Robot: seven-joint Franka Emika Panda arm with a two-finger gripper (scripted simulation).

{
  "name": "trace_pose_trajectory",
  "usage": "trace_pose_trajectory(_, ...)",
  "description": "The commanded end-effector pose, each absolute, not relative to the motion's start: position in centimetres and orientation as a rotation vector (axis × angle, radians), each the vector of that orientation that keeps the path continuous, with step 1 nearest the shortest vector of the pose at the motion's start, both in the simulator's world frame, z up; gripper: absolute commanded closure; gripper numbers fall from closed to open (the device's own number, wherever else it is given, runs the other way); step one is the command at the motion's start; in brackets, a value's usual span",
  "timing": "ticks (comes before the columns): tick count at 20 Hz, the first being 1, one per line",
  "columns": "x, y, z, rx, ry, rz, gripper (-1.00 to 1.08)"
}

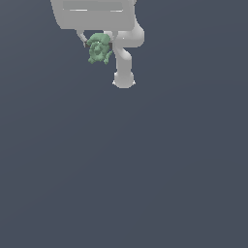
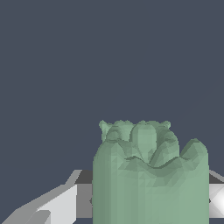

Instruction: Pick up the object and move it to a goal position.

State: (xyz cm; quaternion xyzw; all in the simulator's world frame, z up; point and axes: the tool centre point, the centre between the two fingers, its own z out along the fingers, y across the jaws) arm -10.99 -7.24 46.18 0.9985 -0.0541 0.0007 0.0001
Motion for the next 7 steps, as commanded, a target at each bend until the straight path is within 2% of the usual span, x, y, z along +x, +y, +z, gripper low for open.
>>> trace_pose_trajectory(1, -11.27, -7.24, 47.16, 3.137, -0.17, 0.0, 1.08)
trace_pose_trajectory(7, -11.43, -7.22, 48.03, 3.137, -0.169, 0.0, 1.08)
